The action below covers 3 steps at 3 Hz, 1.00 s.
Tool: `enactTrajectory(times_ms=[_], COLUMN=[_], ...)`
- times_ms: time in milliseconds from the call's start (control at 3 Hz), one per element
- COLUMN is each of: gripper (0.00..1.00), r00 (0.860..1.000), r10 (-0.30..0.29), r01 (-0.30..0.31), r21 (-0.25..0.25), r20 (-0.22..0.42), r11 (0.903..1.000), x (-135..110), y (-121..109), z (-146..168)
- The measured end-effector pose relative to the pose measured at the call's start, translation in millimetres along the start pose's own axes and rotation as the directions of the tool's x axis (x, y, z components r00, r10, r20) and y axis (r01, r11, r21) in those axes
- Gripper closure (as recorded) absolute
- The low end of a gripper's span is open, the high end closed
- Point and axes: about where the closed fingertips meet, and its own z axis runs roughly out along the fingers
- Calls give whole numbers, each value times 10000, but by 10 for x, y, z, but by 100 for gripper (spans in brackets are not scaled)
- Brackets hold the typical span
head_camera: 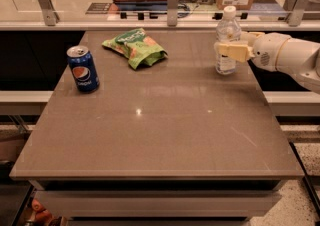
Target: Pick blue plastic bottle
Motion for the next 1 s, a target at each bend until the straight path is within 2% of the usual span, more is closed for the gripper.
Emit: enactTrajectory(times_ms=[667, 1000], gripper=[88, 100], r00=[10000, 10000], r10=[-8, -9], r01=[8, 10], r21=[-85, -124], r20=[11, 14], r11=[10000, 9999], x=[-7, -11], y=[37, 54], z=[42, 62])
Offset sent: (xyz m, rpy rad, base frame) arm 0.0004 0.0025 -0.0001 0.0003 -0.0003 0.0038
